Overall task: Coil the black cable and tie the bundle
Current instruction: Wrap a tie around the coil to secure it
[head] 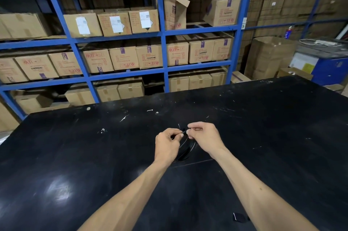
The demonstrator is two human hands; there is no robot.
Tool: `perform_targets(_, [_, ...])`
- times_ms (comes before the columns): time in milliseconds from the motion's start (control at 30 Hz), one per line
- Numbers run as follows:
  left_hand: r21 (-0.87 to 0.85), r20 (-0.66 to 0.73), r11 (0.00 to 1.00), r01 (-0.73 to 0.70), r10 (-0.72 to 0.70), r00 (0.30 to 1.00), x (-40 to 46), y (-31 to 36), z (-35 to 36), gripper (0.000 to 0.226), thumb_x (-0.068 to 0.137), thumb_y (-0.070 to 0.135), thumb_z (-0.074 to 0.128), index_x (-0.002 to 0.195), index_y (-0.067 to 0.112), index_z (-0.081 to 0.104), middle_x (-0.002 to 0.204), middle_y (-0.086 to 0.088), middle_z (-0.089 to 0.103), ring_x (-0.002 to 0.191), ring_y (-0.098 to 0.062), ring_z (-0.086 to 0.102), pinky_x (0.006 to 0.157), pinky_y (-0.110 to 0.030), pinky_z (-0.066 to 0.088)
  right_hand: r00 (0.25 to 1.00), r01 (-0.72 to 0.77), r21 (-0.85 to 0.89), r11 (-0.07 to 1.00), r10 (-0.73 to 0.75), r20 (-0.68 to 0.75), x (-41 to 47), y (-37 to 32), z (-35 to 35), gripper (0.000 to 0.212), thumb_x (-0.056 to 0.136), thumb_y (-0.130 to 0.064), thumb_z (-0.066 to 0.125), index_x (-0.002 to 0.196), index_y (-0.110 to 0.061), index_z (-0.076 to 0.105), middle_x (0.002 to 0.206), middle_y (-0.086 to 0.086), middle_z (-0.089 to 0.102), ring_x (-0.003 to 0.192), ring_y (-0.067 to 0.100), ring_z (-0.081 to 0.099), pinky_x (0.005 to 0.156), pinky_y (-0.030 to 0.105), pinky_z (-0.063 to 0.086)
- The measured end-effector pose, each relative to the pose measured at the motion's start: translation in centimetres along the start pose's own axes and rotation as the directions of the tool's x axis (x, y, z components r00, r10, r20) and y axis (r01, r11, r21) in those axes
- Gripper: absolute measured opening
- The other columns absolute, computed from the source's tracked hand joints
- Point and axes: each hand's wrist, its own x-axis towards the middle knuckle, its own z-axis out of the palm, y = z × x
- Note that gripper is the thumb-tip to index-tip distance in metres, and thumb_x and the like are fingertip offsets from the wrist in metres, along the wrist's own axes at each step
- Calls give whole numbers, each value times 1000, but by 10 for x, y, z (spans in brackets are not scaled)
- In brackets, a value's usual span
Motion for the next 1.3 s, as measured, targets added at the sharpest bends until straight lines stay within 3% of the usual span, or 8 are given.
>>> perform_targets(133, [-14, 2, 1000, -11, 11, 1000, 0, 4, -3, 9, 87, 12, 74, 91, 18, 80, 87, 12, 76, 76, 3, 67, 66, -6, 47, 967, 240, -318, 917, -198, 158, 4, -1, -12, 29, 87, -20, 80, 117, -23, 80, 106, -5, 75, 87, -6, 67, 71, -1, 46])
perform_targets(267, [0, 27, 999, -33, 33, 999, 1, 11, -4, 10, 88, 14, 73, 94, 18, 80, 90, 11, 77, 75, 2, 65, 67, -6, 46, 889, 452, -552, 701, -400, 221, 2, -6, -14, 24, 102, -24, 65, 121, -16, 77, 114, 4, 69, 98, 21, 70, 90, 34, 57])
perform_targets(433, [-43, 75, 995, -89, 92, 993, 4, 17, -10, 12, 89, 13, 72, 93, 21, 80, 81, 6, 77, 56, 4, 55, 60, -10, 43, 661, 670, -687, 281, -646, 381, -3, -19, -22, 20, 102, -13, 67, 114, 1, 73, 111, 13, 66, 82, 28, 70, 71, 38, 60])
perform_targets(600, [-84, 130, 988, -129, 139, 982, 12, 21, -22, 11, 88, 17, 74, 89, 27, 79, 83, 12, 78, 72, 0, 67, 70, -10, 48, 724, 667, -610, 428, -568, 392, 7, -29, -31, 19, 106, -26, 58, 118, -14, 66, 154, 3, 44, 111, 18, 63, 87, 29, 50])
perform_targets(800, [-33, 247, 984, -173, 175, 953, 12, 20, -32, 18, 86, 20, 76, 80, 38, 76, 88, 15, 78, 87, -4, 71, 82, -18, 53, 761, 644, -538, 544, -383, 524, 17, -39, -41, 10, 104, -32, 60, 109, -29, 68, 105, -14, 61, 94, 8, 61, 84, 32, 52])
perform_targets(967, [-109, 250, 992, -70, 95, 963, 13, 20, -27, 12, 84, 21, 79, 81, 32, 78, 76, 14, 76, 64, 7, 63, 63, -8, 47, 790, 603, -491, 629, -385, 477, 14, -36, -35, 33, 104, -22, 58, 135, -29, 49, 102, -11, 63, 82, 5, 60, 75, 32, 52])
perform_targets(1100, [-208, 274, 971, 117, -57, 960, 18, 26, -20, 15, 87, 11, 76, 101, 11, 71, 76, -1, 73, 73, -13, 68, 80, -29, 58, 765, 644, -550, 531, -462, 450, 8, -34, -25, 31, 103, -16, 53, 131, -23, 42, 117, 4, 63, 101, 20, 61, 84, 39, 54])
perform_targets(1300, [-176, 264, 941, 290, -239, 934, 32, 38, -25, 24, 99, 0, 56, 80, 5, 70, 63, -7, 58, 44, -7, 50, 45, -17, 44, 758, 652, -471, 594, -507, 410, 6, -30, -33, 43, 100, -6, 56, 131, -34, 47, 140, -7, 52, 121, 14, 57, 100, 35, 54])
